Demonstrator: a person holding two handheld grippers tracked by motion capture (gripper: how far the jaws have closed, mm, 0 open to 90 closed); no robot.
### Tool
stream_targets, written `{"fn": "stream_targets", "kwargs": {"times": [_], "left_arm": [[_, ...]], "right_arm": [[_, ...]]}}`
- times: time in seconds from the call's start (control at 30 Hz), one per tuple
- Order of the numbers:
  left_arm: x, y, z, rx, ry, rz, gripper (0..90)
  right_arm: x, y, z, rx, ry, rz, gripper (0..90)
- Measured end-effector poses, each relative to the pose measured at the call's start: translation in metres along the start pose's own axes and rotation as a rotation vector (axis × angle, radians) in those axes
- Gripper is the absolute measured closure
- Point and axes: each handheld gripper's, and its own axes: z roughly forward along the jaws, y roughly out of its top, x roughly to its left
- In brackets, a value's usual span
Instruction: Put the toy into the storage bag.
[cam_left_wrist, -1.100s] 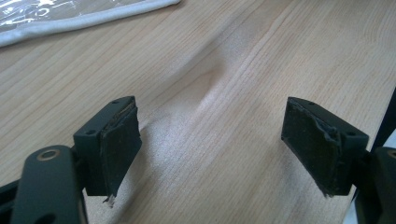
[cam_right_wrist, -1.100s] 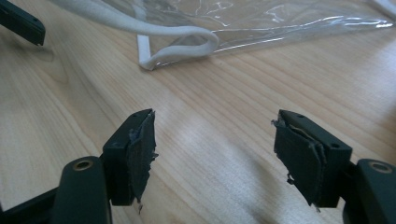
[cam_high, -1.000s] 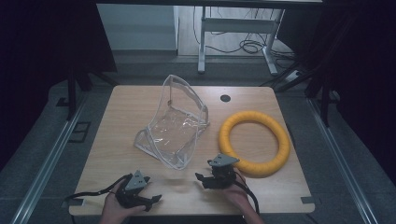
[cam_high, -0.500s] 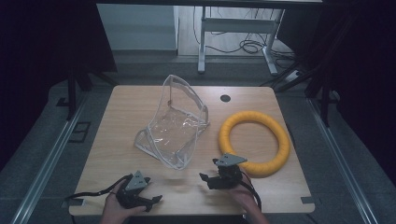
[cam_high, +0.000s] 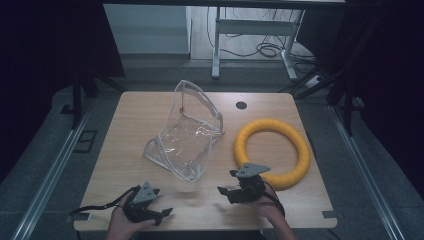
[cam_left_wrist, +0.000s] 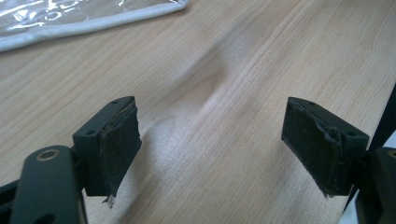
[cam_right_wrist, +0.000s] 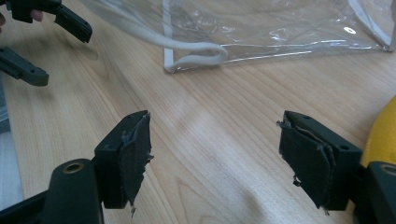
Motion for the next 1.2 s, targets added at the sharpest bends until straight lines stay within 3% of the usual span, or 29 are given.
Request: {"fn": "stream_targets", "kwargs": {"times": [0.13, 0.23, 0.73, 1.2], "left_arm": [[0.0, 0.0, -0.001, -0.001, 0.001, 0.001, 19.3], [0.0, 0.0, 0.0, 0.002, -0.001, 0.005, 19.3], [-0.001, -0.001, 0.001, 0.021, -0.004, 0.016, 19.3], [-0.001, -0.002, 0.003, 0.031, -0.011, 0.021, 19.2]], "right_arm": [[-0.006, 0.006, -0.007, 0.016, -0.003, -0.008, 29.5], [-0.008, 0.011, -0.012, 0.032, -0.015, -0.04, 29.8], [-0.023, 0.035, -0.017, 0.168, -0.047, -0.089, 29.2], [-0.046, 0.034, -0.015, 0.332, -0.122, -0.098, 29.5]]}}
